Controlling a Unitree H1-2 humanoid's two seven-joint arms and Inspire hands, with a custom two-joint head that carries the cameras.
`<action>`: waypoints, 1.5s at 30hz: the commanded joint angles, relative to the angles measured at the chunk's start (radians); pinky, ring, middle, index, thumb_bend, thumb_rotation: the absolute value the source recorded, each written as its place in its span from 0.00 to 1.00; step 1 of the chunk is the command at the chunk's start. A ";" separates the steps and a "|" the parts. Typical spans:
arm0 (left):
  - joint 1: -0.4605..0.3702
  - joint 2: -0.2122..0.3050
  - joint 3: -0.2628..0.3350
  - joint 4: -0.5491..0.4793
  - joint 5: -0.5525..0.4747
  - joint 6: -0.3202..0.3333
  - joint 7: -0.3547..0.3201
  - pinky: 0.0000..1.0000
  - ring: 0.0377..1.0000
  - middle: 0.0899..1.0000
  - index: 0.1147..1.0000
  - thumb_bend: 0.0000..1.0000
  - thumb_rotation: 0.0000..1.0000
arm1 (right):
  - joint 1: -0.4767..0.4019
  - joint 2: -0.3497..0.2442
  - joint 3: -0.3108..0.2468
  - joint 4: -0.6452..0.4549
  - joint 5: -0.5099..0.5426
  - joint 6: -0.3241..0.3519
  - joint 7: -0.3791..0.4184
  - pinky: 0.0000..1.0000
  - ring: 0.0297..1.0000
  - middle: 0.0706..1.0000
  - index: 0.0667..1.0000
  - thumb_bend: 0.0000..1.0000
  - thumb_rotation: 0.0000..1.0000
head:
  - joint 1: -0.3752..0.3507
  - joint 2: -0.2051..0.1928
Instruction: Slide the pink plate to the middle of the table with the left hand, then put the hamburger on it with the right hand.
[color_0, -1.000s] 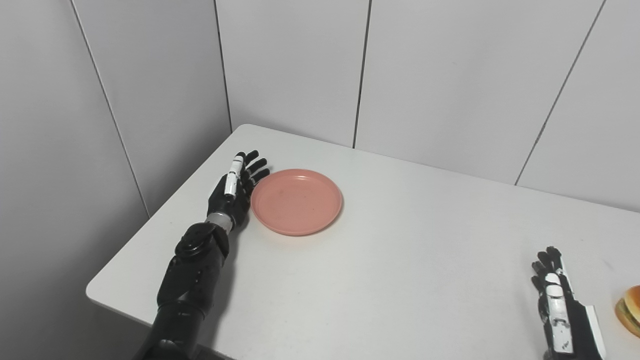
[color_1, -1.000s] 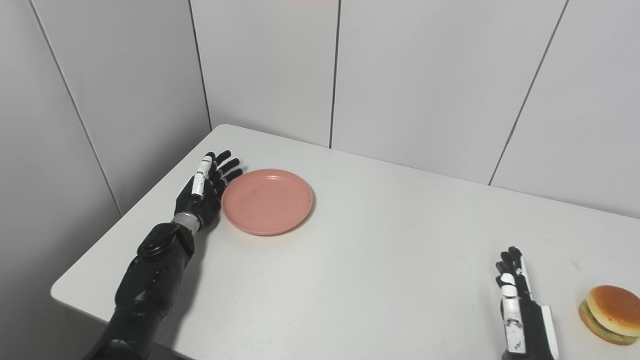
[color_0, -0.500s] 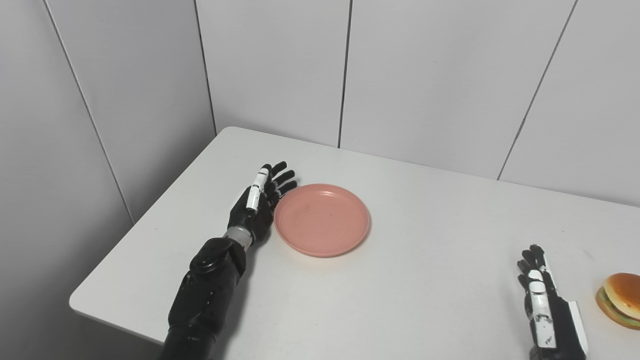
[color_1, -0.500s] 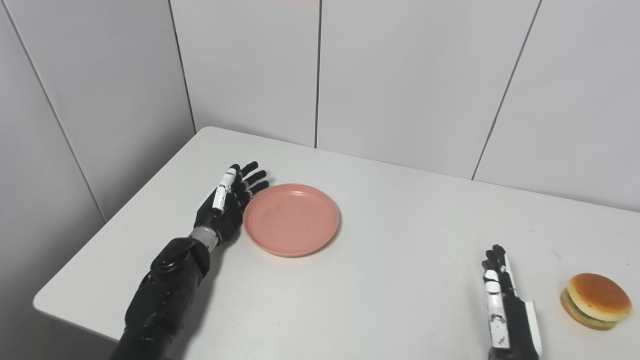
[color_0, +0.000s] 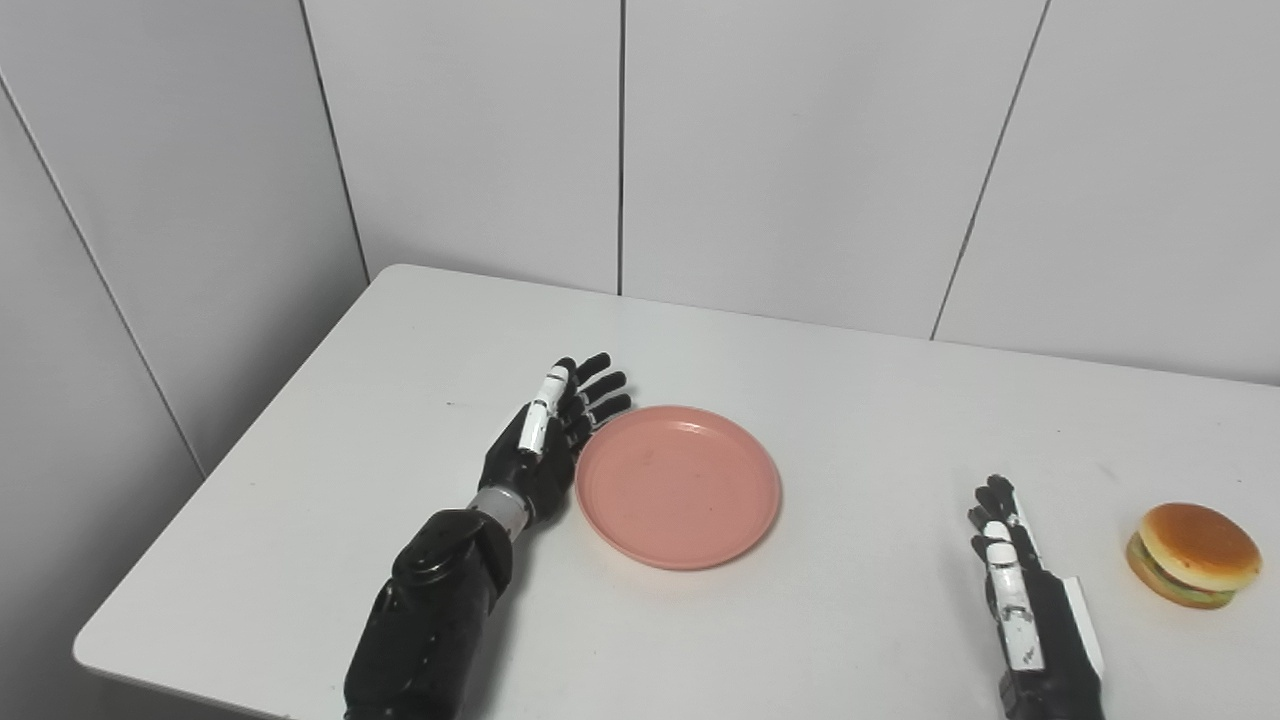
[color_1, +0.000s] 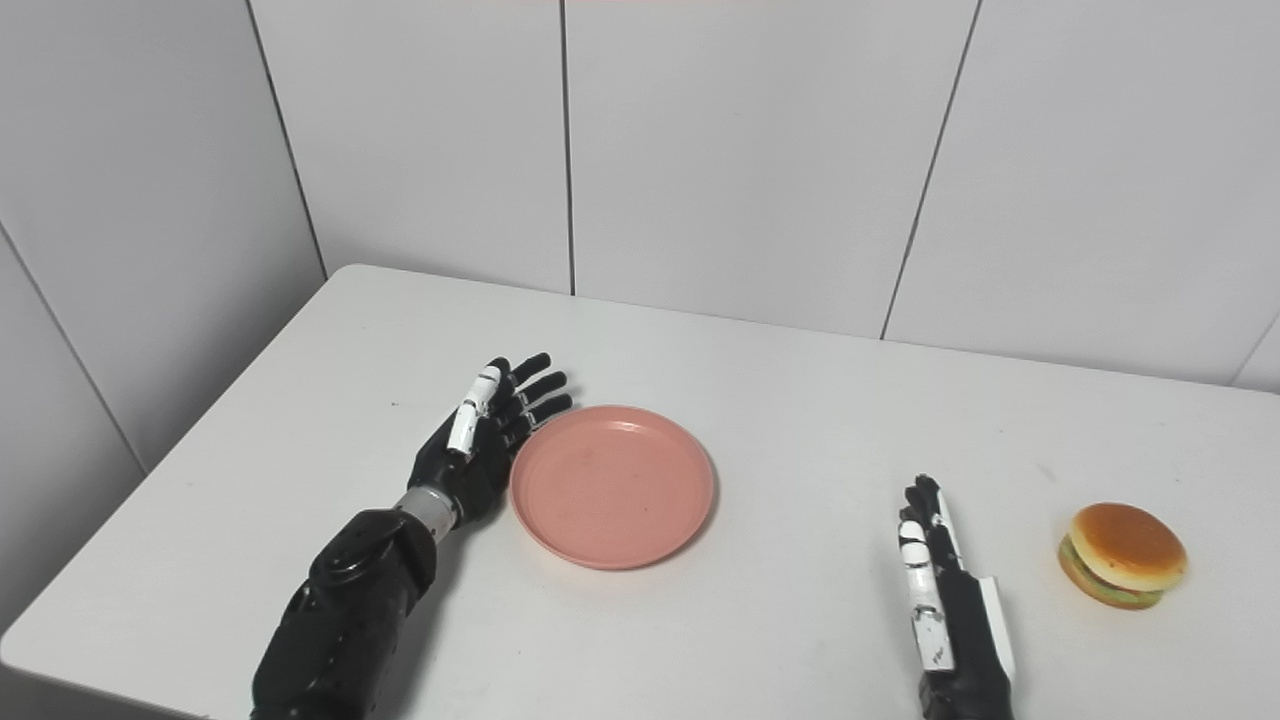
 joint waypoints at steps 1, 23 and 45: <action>0.004 -0.020 -0.017 -0.036 0.000 0.045 -0.002 0.89 0.88 0.88 0.86 0.31 1.00 | 0.013 0.021 0.005 -0.009 -0.010 0.027 -0.020 0.99 0.97 0.97 0.98 0.22 1.00 | -0.010 0.004; 0.100 -0.081 -0.102 -0.217 0.024 0.076 -0.013 0.90 0.89 0.89 0.88 0.32 1.00 | 0.020 0.045 0.032 -0.064 -0.072 0.069 -0.057 0.95 0.95 0.96 0.97 0.21 1.00 | -0.130 0.050; 0.134 -0.056 -0.062 -0.227 0.023 0.046 -0.035 0.91 0.90 0.90 0.88 0.33 1.00 | -0.029 -0.004 0.017 -0.222 -0.193 0.146 -0.077 0.92 0.93 0.93 0.95 0.35 1.00 | -0.303 0.050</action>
